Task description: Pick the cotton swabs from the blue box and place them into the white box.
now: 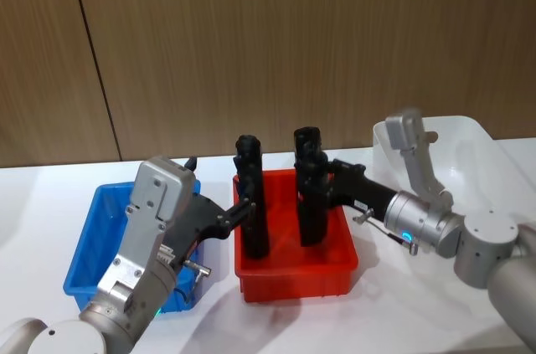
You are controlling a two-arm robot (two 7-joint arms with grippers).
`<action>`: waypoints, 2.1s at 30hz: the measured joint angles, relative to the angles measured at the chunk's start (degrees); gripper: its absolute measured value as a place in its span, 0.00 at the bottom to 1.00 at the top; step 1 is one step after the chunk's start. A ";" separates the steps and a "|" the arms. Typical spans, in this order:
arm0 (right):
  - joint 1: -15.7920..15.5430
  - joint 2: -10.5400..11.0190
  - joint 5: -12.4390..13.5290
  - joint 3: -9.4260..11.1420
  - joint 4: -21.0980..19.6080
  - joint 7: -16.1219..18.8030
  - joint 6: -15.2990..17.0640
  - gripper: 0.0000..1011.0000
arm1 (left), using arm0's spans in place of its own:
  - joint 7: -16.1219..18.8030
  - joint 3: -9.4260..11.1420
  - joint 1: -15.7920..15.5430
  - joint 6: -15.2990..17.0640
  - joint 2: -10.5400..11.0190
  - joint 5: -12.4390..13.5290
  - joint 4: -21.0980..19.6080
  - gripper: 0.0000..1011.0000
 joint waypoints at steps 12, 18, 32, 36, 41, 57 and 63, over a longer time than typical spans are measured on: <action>-6.57 3.56 0.35 2.63 -19.75 -3.41 7.95 0.39 | 0.00 0.00 0.00 0.00 0.00 0.00 0.00 0.99; -8.17 5.03 1.08 4.14 -26.69 -4.81 10.69 0.39 | 0.00 0.00 0.00 0.00 0.00 0.00 0.00 0.99; -9.54 8.00 0.71 7.72 -36.47 -9.66 14.69 0.39 | 0.00 0.00 0.00 0.00 0.00 0.00 0.00 0.99; -9.64 8.60 -0.49 8.37 -37.64 -11.63 15.21 0.39 | 0.00 0.00 0.00 0.00 0.00 0.00 0.00 0.99; -9.66 9.32 -2.36 9.16 -38.40 -13.91 15.71 0.39 | 0.00 0.00 0.00 0.00 0.00 0.00 0.00 0.99; -6.76 11.41 -8.51 11.85 -31.03 -20.60 17.02 0.39 | 0.00 0.00 0.00 0.00 0.00 0.00 0.00 0.99; -4.58 11.80 -9.40 12.61 -25.35 -21.44 16.40 0.49 | 0.00 0.00 0.00 0.00 0.00 0.00 0.00 0.99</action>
